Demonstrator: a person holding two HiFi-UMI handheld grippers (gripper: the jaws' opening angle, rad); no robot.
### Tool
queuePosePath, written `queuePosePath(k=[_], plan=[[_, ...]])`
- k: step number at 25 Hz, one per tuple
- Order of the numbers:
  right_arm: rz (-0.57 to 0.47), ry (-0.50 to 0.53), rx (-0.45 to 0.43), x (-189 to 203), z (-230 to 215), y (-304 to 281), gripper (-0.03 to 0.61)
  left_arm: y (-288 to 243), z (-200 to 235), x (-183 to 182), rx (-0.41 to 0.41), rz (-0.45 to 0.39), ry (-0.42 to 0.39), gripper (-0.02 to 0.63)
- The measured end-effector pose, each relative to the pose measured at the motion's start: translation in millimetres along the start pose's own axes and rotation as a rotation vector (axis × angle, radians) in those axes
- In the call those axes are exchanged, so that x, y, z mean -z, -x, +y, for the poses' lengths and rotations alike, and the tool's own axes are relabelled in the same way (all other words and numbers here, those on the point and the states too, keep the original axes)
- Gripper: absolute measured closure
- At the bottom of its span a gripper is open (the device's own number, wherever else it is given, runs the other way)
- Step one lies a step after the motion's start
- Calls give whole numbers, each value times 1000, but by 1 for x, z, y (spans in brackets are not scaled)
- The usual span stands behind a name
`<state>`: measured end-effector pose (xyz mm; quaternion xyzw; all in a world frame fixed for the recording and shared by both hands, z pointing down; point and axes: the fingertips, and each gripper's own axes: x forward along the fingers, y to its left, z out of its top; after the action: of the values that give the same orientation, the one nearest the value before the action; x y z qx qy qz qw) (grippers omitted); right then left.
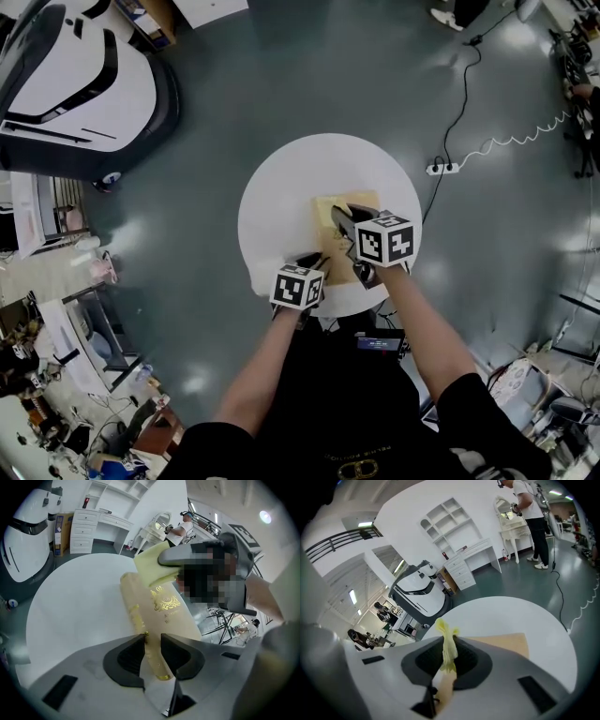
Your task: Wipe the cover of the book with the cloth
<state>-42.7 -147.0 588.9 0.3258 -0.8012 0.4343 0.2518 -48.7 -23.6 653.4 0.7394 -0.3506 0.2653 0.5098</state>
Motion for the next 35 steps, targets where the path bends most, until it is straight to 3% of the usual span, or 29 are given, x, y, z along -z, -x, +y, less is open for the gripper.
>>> queuePosePath(k=[11,21,27,35], plan=[[64,72,114,6,-13,-27,488,-3,-4,0,-14,14,-7,506],[104,242,229,12,-22,-37,488,-3,-3,-1,-11,11,-4,507],[106,301,259,14,-21,-39,488,-3,-1,1,-19,6,-1,508],[106,306,274,13,-24,-36,488,0,1,1,-26,7,10,508]])
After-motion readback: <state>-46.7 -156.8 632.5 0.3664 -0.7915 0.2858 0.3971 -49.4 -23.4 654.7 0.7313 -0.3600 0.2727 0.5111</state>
